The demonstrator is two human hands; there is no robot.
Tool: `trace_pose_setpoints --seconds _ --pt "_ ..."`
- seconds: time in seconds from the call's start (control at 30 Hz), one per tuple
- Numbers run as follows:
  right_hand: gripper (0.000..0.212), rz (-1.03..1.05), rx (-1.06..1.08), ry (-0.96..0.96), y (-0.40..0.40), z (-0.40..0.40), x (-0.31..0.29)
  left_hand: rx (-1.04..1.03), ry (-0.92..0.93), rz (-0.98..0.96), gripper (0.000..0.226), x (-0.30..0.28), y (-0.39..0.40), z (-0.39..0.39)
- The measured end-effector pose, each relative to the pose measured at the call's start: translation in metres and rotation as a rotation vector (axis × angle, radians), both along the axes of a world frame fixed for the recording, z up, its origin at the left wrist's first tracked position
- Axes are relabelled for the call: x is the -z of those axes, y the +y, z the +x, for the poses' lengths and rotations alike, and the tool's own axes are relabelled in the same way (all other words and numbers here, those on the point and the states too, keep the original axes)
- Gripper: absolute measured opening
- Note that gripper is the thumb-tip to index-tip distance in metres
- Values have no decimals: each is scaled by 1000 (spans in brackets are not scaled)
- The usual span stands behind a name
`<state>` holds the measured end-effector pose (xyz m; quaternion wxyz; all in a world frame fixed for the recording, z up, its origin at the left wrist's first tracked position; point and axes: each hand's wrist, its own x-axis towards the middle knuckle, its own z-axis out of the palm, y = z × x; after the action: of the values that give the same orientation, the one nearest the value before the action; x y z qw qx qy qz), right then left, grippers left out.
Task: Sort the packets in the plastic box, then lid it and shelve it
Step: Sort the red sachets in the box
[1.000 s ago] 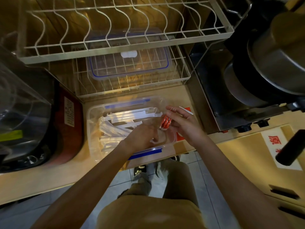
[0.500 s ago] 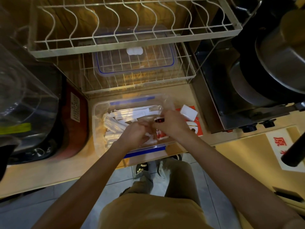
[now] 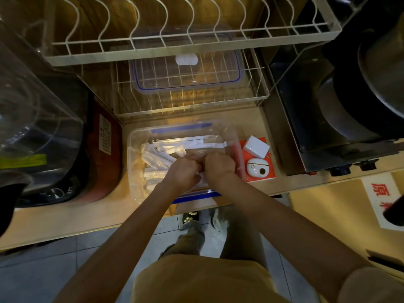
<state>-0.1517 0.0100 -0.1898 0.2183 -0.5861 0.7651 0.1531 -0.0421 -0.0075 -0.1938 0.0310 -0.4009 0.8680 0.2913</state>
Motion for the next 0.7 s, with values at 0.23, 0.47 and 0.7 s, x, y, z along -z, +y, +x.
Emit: trace_pose_setpoints --seconds 0.23,0.47,0.7 --pt "39 66 -93 37 -3 -7 -5 -29 76 -14 17 -4 3 -5" --pt "27 60 178 -458 -1 -34 -58 -95 44 -8 35 -4 1 -16" --pt "28 -448 383 -494 39 -75 -87 -62 -223 -35 48 -7 -1 -35"
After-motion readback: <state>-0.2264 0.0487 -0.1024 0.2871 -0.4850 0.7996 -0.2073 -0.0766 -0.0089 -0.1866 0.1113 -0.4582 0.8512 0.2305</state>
